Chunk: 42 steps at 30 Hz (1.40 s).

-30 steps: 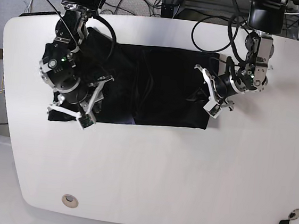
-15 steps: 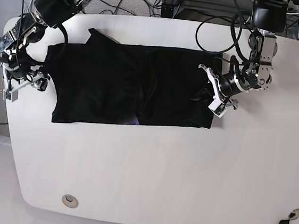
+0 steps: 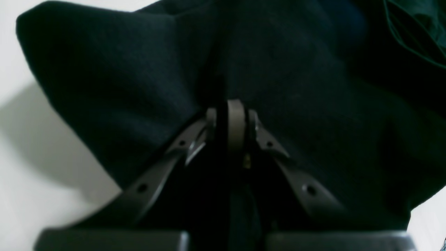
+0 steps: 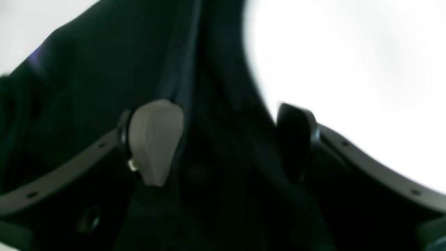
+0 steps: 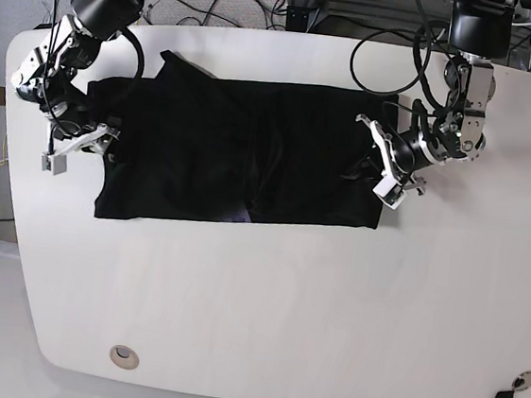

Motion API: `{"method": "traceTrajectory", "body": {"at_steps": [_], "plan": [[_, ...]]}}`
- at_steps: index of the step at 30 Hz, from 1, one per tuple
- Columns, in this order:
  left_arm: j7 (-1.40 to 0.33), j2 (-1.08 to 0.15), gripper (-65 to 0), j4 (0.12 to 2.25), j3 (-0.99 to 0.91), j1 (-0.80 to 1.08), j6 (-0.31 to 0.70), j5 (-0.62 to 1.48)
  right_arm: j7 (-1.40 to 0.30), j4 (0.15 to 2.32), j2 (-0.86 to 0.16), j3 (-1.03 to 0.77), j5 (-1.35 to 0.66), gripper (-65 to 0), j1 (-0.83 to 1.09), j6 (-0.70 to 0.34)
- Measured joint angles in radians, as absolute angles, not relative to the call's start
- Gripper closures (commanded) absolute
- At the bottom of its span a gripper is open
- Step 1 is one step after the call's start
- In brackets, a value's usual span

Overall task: Fold the T-shirt properly
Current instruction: 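Grasp the strip's other end with the right gripper and lift it, then fold the held end with the right gripper over onto the left gripper's fold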

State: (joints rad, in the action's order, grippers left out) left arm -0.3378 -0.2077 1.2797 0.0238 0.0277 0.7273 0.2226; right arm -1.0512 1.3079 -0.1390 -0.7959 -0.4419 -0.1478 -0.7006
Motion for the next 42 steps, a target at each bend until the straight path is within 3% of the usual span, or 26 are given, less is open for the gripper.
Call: {"method": "traceTrajectory", "body": {"at_steps": [7,9,11,14,15,19,28,38,42], "plan": [[-0.338,-0.208,0.0,1.28,0.024,0.028,0.727,0.223,-1.031,1.316,-0.082,-0.724,-0.45,-43.5,-0.151,-0.7],[-0.338,-0.208,0.0,1.28,0.024,0.028,0.727,0.223,-1.032,1.316,-0.08,-0.725,-0.45,-40.6,-0.151,-0.7],[-0.338,-0.208,0.0,1.28,0.024,0.028,0.727,0.222,-1.032,1.315,-0.081,-0.725,-0.449,-28.7,-0.151,-0.7],[-0.338,-0.209,0.0,1.28,0.024,0.028,0.727,0.223,-1.049,1.314,-0.086,-0.725,-0.428,-2.0,-0.146,-0.698],[-0.338,-0.209,0.0,1.28,0.024,0.028,0.727,0.222,-1.054,1.314,-0.086,-0.725,-0.426,0.0,-0.146,-0.698],[-0.338,-0.209,0.0,1.28,0.024,0.028,0.728,0.223,-1.075,1.396,-0.065,-0.716,-0.41,0.0,-0.113,-0.69],[-0.338,-0.208,0.0,1.279,0.024,0.028,0.727,0.222,-1.216,1.913,0.072,-0.517,-0.422,0.0,-0.027,-0.695],[-0.339,-0.208,0.0,1.278,0.022,0.024,0.728,0.221,-1.226,1.934,0.158,-0.215,-0.423,0.0,-0.027,-0.696],[-0.339,-0.208,0.0,1.277,0.022,0.022,0.728,0.221,-1.171,1.93,0.149,-0.131,-0.552,0.0,-0.024,-0.645]]}}
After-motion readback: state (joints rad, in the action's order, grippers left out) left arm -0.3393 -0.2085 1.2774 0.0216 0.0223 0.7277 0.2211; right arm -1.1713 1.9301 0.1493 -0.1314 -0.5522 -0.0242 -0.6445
